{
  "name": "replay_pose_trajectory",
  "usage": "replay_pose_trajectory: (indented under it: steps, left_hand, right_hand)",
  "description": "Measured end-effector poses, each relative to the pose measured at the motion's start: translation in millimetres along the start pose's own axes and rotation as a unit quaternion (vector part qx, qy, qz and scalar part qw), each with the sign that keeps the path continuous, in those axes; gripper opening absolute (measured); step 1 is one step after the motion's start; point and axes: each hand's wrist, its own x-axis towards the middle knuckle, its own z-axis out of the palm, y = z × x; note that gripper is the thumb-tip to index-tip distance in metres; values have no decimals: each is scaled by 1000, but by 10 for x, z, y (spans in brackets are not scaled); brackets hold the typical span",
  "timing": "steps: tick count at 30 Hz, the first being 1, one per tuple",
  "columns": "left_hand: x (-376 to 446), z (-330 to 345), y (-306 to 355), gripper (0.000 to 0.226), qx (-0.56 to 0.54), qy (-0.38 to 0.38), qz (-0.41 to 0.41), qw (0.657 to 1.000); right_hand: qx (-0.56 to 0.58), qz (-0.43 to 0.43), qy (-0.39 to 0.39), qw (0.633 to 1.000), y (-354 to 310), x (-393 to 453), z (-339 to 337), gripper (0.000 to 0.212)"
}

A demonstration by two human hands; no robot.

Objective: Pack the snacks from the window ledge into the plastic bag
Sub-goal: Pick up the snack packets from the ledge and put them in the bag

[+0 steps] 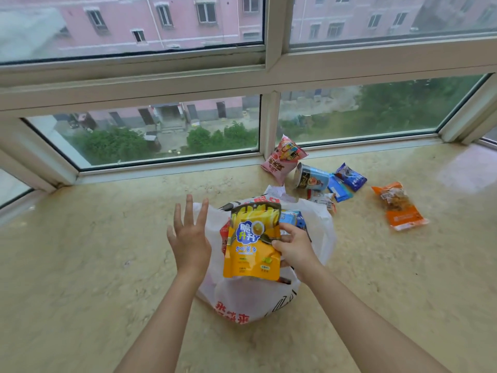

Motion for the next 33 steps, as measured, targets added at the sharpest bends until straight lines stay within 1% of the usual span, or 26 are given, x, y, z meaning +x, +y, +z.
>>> replay_pose_trajectory:
  steps: [3,6,8,11,13,14,15,17,19,20,22,24,26,28,29,31,32,33]
  left_hand:
    - [26,-46,5,99,-94,-32,-17,995]
    - [-2,-101,47,93,-139,-11,-4,990]
    - [-20,-147,83,81,-173,7,-5,985]
    - [-27,-218,109,57,-218,39,-11,975]
    - [-26,-303,117,44,-288,56,-58,954]
    - [-16,-361,118,40,-339,60,-98,934]
    - [5,-412,114,36,-393,62,-145,906]
    - [61,-507,106,32,-490,66,-228,839]
    - [115,-581,104,32,-567,70,-280,772]
    - [129,-621,113,33,-598,71,-292,743]
    - [133,-700,143,34,-638,78,-301,704]
    - [117,-767,174,33,-658,88,-302,684]
    - [78,-833,238,32,-666,90,-285,683]
    - [20,-888,331,30,-659,81,-246,706]
    - [-11,-906,375,30,-651,73,-221,723]
    - [-55,-905,422,31,-622,54,-182,760]
    - [-65,-886,414,35,-603,46,-170,778]
    - [-67,-863,396,39,-585,39,-164,793]
  right_hand:
    - [-77,-31,17,996,-39,92,225,48]
    - [-136,-69,30,988,-123,118,402,52]
    - [-174,-96,27,980,-192,122,477,53]
    - [-221,-123,15,967,-255,134,524,53]
    - [-220,-136,29,965,-243,136,519,51]
    - [-216,-145,45,965,-221,132,508,49]
    - [-211,-152,64,963,-189,136,494,47]
    - [-205,-157,101,961,-122,141,456,44]
    - [-204,-156,124,958,-60,136,424,43]
    - [-211,-159,123,957,-37,126,415,41]
    - [-235,-163,106,952,38,82,415,36]
    - [-249,-151,88,953,154,22,435,34]
    - [-267,-134,68,952,259,-40,468,34]
    - [-294,-135,39,945,296,-76,526,39]
    - [-279,-128,13,952,285,-81,557,43]
    - [-189,-91,-73,975,221,-132,616,55]
    - [-143,-81,-102,981,202,-155,628,62]
    - [-119,-80,-109,984,190,-163,612,65]
